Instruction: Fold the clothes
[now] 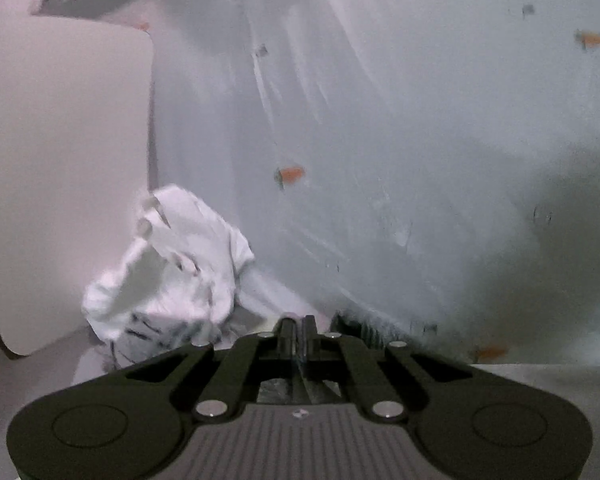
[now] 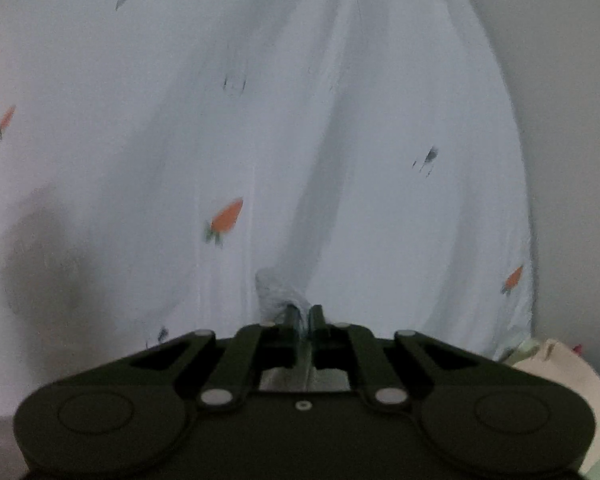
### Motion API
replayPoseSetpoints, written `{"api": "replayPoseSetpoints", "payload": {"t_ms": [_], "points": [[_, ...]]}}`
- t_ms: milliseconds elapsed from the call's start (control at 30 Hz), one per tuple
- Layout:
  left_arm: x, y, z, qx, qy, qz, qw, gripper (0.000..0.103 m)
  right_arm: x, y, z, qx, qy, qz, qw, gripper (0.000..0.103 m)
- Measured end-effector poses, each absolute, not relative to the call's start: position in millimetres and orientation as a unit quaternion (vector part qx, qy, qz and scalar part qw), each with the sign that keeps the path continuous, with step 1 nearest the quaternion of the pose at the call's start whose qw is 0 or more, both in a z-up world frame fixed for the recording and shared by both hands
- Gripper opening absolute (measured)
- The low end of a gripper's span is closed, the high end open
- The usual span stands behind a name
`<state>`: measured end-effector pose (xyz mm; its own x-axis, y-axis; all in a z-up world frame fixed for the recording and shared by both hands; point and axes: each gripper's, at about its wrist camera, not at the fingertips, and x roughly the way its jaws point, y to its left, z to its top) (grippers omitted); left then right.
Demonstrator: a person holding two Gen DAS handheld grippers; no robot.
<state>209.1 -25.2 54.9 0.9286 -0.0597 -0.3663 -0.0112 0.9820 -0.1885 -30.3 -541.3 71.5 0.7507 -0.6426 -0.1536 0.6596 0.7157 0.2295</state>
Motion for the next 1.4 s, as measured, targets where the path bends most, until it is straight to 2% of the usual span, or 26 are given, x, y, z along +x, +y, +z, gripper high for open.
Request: {"api": "replayPoseSetpoints", "payload": {"t_ms": [133,300,433,567,900,967,1000,1033,1067,1100,1167,1200,1267,1333,1400], "points": [[174.5,-0.4,26.9,-0.102,0.229,0.018,0.968,0.003,-62.6,-524.3,50.5,0.134,0.055,-0.365,0.92,0.006],[128.8,39.2,-60.5,-0.118,0.359,0.078,0.922,0.003,-96.2,-507.3,-39.8,0.146,0.2,-0.402,0.881,0.002],[95.8,65.1,-123.7,-0.115,0.447,0.119,0.879,0.003,-134.5,-508.6,-114.2,0.237,0.292,-0.414,0.829,0.002],[78.7,76.0,-127.3,-0.13,0.456,0.138,0.87,0.003,-161.1,-503.0,-139.8,0.294,0.305,-0.408,0.809,0.002],[89.9,53.9,-113.2,-0.125,0.445,0.132,0.877,0.008,-140.4,-525.6,-133.0,0.309,0.279,-0.386,0.823,0.005],[89.4,45.4,-111.3,-0.11,0.446,0.131,0.879,0.011,-135.5,-532.0,-132.7,0.312,0.279,-0.385,0.822,0.011],[89.1,41.1,-110.1,-0.102,0.445,0.131,0.88,0.015,-132.7,-536.1,-133.6,0.313,0.283,-0.388,0.82,0.018],[88.7,36.8,-108.9,-0.094,0.445,0.131,0.881,0.023,-129.9,-540.0,-134.6,0.313,0.287,-0.391,0.817,0.033],[88.5,34.7,-105.3,-0.091,0.438,0.128,0.885,0.027,-127.2,-543.4,-135.6,0.311,0.291,-0.395,0.815,0.043],[88.4,33.3,-101.0,-0.09,0.429,0.124,0.89,0.038,-124.4,-546.5,-136.7,0.304,0.294,-0.398,0.814,0.055],[90.3,31.5,-93.0,-0.087,0.414,0.125,0.898,0.067,-119.6,-551.6,-139.3,0.291,0.299,-0.398,0.817,0.074],[91.5,30.6,-88.7,-0.085,0.406,0.127,0.901,0.071,-116.8,-554.5,-141.3,0.286,0.303,-0.398,0.817,0.09],[94.9,27.7,-82.8,-0.079,0.398,0.13,0.905,0.076,-111.8,-560.0,-145.7,0.279,0.308,-0.397,0.818,0.093],[99.0,22.1,-80.1,-0.071,0.396,0.131,0.906,0.086,-105.8,-567.4,-152.3,0.28,0.318,-0.398,0.814,0.099],[101.2,13.0,-80.7,-0.06,0.396,0.126,0.907,0.086,-101.1,-575.9,-160.2,0.286,0.321,-0.4,0.809,0.099]]}}
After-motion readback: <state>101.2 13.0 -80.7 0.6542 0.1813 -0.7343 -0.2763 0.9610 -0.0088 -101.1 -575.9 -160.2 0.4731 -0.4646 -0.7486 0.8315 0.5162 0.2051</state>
